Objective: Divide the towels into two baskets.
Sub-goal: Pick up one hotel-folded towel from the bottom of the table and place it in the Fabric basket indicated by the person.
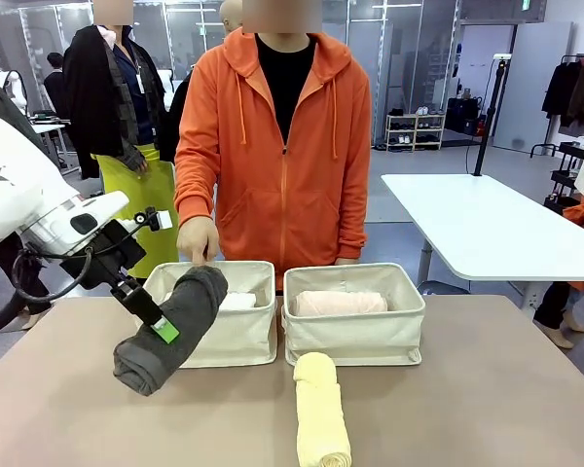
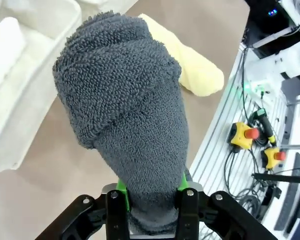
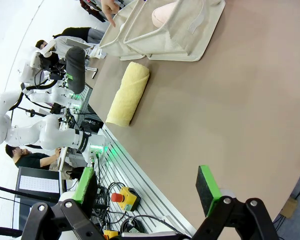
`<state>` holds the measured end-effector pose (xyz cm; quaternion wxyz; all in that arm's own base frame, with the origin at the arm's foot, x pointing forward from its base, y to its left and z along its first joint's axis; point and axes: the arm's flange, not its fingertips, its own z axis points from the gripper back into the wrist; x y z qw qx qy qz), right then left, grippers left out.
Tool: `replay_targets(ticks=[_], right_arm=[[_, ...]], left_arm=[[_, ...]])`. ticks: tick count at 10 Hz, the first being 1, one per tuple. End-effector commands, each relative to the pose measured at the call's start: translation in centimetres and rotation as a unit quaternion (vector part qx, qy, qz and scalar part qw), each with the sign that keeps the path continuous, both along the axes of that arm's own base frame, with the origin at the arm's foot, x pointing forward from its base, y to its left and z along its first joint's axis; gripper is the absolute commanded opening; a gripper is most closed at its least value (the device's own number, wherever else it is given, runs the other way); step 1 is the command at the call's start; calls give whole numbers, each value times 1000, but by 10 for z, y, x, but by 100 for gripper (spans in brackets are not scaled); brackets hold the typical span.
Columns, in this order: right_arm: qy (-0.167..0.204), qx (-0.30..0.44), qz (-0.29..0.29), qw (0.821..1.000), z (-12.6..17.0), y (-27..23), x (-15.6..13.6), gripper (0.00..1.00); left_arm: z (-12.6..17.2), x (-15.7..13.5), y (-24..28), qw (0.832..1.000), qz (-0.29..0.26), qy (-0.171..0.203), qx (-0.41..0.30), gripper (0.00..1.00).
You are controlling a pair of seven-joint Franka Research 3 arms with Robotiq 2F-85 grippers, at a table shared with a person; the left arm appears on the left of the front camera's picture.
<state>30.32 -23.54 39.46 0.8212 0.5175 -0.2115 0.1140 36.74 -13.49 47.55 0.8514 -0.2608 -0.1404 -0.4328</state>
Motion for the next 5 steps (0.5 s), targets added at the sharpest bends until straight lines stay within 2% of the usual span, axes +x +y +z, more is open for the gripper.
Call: replay_targets(ticks=[1,2,3,4,5], right_arm=[[6,-3,-3,1000,3,1,-1,100],[6,-3,-3,1000,3,1,-1,100],[6,-3,-3,1000,3,1,-1,100],[6,-3,-3,1000,3,1,-1,100],[6,-3,-3,1000,3,1,-1,100]], left_arm=[[1,-3,-4,1000,16,7,1,21],[0,0,0,1000,0,0,0,39],[28,1,-9,994,-29,-81,62,39],[44,14,-16,985,-56,-123,110,39],[55,32,-20,978,-77,-139,136,39]])
